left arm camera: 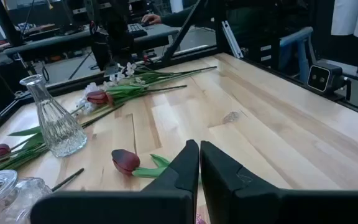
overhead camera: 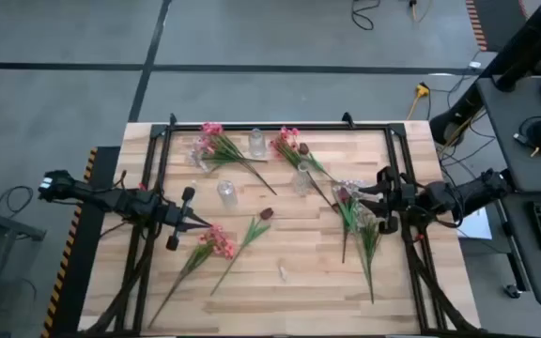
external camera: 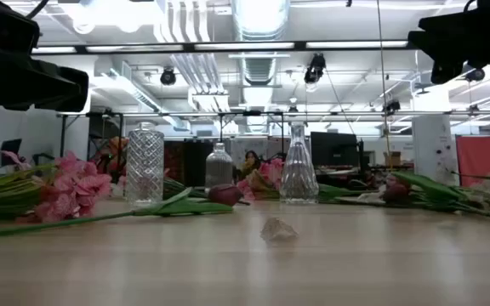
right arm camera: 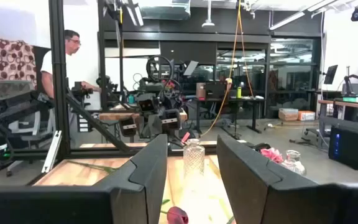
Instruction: Sort flowers into vase by color
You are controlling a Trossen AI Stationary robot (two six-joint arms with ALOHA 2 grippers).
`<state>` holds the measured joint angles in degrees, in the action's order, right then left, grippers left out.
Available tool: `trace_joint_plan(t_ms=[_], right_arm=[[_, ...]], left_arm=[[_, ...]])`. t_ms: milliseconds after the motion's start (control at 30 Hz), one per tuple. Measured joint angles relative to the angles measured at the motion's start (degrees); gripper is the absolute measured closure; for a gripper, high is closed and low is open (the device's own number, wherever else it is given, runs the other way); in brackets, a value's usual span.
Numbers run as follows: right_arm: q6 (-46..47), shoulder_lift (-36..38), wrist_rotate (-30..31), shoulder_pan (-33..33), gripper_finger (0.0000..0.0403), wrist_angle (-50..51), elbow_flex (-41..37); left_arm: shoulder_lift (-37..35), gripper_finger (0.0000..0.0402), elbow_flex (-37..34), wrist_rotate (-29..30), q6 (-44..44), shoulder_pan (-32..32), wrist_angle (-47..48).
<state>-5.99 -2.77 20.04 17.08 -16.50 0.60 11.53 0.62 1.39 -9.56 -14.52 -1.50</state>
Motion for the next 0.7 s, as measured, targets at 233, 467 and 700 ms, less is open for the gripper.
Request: trace_joint_plan(t_ms=[233, 467, 700], right_arm=[[0.0, 0.0, 0.0, 0.0, 0.0274, 0.0, 0.0], [0.0, 0.0, 0.0, 0.0, 0.0276, 0.0, 0.0], [0.0, 0.0, 0.0, 0.0, 0.0268, 0.0, 0.0]], left_arm=[[0.0, 0.0402, 0.0, 0.0, 0.0, 0.0, 0.0], [0.0, 0.0402, 0.0, 0.0, 0.0, 0.0, 0.0], [0.0, 0.0402, 0.0, 0.0, 0.0, 0.0, 0.0]])
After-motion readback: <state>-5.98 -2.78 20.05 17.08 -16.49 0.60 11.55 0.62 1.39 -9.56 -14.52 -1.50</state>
